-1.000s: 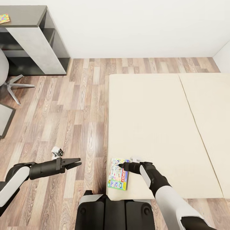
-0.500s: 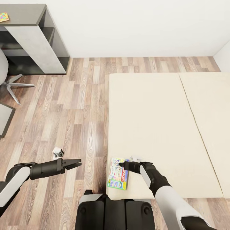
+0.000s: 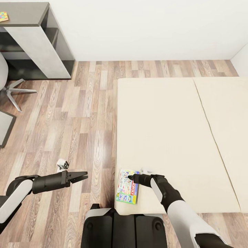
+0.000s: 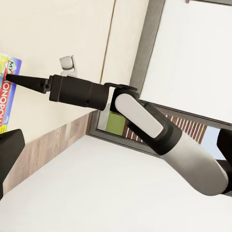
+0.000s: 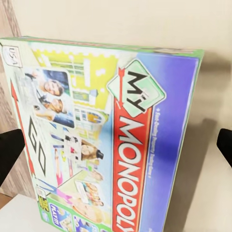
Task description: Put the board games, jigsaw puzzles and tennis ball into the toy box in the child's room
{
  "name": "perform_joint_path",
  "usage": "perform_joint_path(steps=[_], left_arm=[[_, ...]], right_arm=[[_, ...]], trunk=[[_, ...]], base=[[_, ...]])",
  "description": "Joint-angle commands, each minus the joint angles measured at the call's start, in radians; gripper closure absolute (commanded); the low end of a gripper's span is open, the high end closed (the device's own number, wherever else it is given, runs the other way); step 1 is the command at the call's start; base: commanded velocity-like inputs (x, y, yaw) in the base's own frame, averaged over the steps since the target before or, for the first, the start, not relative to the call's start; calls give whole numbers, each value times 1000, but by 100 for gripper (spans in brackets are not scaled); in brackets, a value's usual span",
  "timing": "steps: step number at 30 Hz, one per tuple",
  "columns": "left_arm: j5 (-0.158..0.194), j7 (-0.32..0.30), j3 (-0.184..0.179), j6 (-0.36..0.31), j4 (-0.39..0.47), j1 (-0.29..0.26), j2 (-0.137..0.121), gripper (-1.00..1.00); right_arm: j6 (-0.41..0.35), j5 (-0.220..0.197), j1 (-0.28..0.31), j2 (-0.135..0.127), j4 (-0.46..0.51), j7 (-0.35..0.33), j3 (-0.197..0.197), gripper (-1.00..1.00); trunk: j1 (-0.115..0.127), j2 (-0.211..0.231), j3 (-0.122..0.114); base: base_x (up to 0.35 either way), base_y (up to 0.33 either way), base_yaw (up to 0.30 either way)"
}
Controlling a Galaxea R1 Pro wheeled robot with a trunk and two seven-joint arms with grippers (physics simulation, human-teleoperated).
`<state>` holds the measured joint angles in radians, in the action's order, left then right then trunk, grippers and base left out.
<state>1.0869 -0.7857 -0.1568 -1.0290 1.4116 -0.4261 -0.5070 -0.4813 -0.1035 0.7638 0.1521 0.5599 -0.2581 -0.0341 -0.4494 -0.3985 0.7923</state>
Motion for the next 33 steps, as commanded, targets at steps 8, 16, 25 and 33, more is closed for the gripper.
perform_joint_path(steps=[8, 16, 25, 33], left_arm=[[1, -3, -1, -3, 0, -1, -1, -100], [1, -3, -1, -4, 0, -1, -1, -100], [1, -4, -1, -3, 0, -1, -2, -100], [1, -4, -1, -3, 0, -2, -2, -100]], right_arm=[[-8, -8, 0, 1, 0, 2, 7, -100], [-8, -9, 0, 2, 0, 4, 9, -100], [-8, -9, 0, 1, 0, 5, 10, -100], [-8, -9, 0, 1, 0, 4, 10, -100]], trunk=[[-1, -2, 1], [-1, -2, 1], [-1, -2, 1], [-1, -2, 1]], base=[[0, 0, 0], [0, 0, 0], [0, 0, 0], [0, 1, 0]])
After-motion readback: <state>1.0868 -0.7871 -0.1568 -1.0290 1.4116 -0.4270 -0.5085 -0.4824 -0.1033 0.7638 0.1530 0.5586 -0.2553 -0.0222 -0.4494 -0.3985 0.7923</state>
